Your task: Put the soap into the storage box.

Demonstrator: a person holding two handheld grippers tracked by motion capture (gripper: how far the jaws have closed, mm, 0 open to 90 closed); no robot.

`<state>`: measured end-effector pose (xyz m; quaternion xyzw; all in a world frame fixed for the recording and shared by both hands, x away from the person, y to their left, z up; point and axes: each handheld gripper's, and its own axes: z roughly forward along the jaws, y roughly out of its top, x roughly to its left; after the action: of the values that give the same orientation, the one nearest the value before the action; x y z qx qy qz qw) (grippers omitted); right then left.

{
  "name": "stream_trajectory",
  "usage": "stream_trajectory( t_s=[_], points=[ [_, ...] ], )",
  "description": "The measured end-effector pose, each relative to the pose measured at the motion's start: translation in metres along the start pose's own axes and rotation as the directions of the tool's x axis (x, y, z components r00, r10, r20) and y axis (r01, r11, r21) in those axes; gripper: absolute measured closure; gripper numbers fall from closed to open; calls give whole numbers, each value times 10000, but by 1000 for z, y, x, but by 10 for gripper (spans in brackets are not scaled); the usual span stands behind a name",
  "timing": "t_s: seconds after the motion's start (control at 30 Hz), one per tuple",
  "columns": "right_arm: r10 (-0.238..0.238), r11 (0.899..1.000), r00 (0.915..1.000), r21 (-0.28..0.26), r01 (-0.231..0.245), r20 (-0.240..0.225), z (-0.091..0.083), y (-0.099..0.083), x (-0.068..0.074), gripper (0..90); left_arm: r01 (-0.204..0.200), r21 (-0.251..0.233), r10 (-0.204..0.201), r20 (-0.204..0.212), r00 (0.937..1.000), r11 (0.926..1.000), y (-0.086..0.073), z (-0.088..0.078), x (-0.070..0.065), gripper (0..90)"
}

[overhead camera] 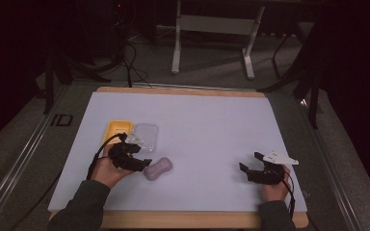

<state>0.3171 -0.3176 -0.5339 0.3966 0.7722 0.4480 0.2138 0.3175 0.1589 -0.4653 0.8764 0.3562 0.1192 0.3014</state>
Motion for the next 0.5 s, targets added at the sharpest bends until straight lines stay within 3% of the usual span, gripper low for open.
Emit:
stream_trajectory(
  t_s=[0.5],
  points=[
    [-23,10000,10000,-2,23,6,0,0,0,174,-257,282,248,297,9993,9993,15,8,-9,353]
  ],
)
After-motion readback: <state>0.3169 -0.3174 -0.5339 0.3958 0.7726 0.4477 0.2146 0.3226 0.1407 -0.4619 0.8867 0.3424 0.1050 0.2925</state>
